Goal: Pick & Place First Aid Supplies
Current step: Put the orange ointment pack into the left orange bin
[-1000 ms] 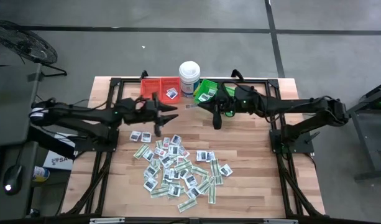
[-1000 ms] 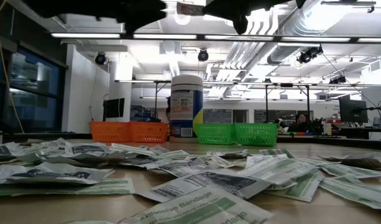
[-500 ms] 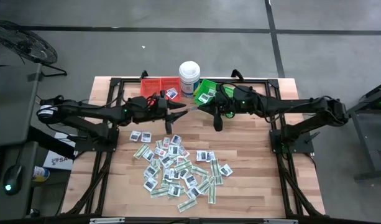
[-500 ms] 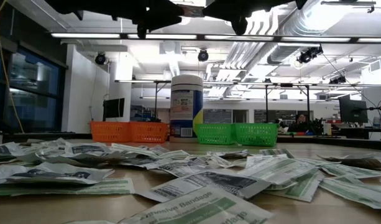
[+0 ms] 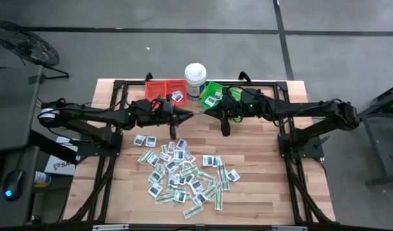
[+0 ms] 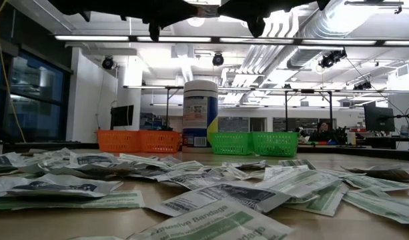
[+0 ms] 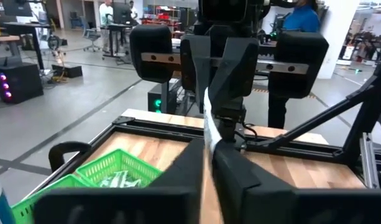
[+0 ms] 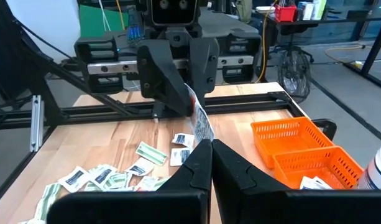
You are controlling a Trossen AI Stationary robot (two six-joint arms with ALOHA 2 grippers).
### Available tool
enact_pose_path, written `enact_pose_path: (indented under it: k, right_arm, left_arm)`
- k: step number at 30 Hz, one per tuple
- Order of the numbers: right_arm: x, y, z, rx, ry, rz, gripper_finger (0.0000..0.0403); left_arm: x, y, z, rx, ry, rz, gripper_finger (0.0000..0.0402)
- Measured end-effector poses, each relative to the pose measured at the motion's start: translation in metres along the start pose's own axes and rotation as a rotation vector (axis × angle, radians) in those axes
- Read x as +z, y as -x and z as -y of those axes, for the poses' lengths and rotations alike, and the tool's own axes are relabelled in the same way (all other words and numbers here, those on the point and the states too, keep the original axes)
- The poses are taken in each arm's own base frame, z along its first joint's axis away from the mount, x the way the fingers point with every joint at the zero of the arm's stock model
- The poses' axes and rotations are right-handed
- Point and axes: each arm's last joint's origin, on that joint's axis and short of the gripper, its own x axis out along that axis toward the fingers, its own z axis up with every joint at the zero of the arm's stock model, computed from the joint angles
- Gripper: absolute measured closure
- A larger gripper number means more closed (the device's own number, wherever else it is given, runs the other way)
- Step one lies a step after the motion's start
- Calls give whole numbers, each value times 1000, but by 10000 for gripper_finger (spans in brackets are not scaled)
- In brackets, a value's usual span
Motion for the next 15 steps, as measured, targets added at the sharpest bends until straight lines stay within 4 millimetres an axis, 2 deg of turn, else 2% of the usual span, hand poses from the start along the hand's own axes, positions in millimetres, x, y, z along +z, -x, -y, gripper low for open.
enact_pose_path:
  k: [2, 11, 15]
  right_arm:
    - [0, 0, 0, 1, 0, -1, 403]
    - [0, 0, 0, 2, -7, -1, 400]
    - [-2, 0, 0, 2, -36, -16, 369]
  left_arm:
    - [-1, -1, 0, -3, 0, -2, 396]
    - [-2, -2, 1, -22, -18, -3, 400]
    - [-2, -2, 1, -21, -19, -2, 401]
